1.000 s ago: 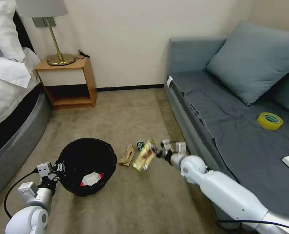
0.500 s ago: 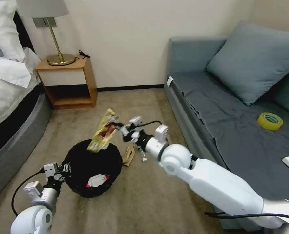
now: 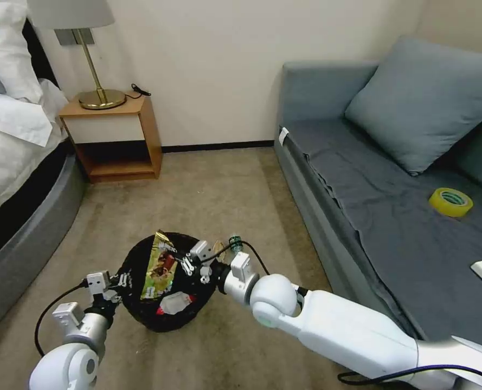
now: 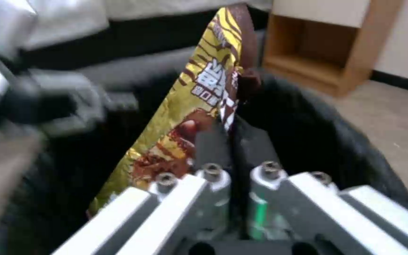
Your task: Pick up the trash bin, then pick up the garbage on the floor and place it into the trash bin.
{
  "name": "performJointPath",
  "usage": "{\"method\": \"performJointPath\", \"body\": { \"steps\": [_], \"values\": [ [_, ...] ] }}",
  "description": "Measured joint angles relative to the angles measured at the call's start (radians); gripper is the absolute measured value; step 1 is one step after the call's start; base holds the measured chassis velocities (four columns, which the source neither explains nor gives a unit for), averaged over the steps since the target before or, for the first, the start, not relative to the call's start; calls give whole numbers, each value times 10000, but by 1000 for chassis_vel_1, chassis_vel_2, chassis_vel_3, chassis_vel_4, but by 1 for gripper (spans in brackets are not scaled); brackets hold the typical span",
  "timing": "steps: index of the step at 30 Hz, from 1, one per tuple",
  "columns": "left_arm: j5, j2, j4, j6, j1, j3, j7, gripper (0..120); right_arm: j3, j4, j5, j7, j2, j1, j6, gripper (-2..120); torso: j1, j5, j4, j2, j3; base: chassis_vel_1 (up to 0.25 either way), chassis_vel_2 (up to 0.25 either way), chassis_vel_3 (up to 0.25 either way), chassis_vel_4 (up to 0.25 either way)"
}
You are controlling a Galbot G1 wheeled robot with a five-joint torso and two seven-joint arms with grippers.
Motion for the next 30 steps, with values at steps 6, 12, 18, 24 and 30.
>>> {"method": "performJointPath", "body": {
  "steps": [6, 12, 18, 24, 30],
  "values": [
    [99, -332, -211, 47, 154, 67, -51, 5, 243, 116, -404, 9, -440, -311, -79, 19, 0, 1, -1, 0, 0, 0, 0, 0, 0],
    [256, -669, -459, 35, 497, 134, -54, 5, 588, 701, -363, 136, -911, -625, -508, 42, 0, 2, 0, 0, 0, 0, 0, 0, 0],
    [517, -958, -741, 3, 740, 14, -91, 5, 1448, 1292, -935, 436, -1121, -1258, -386, 65, 0, 1, 3, 0, 0, 0, 0, 0, 0],
    [585, -943, -807, -84, 960, -268, -102, 5, 3762, 2249, -2919, 884, -1394, -3410, 352, 88, 0, 1, -2, 0, 0, 0, 0, 0, 0],
    [496, -938, -821, -93, 994, -393, -108, 5, 5197, 2751, -4670, 1086, -1590, -4856, 1167, 99, 0, -2, 2, 1, -1, 0, 0, 0, 0]
  ]
}}
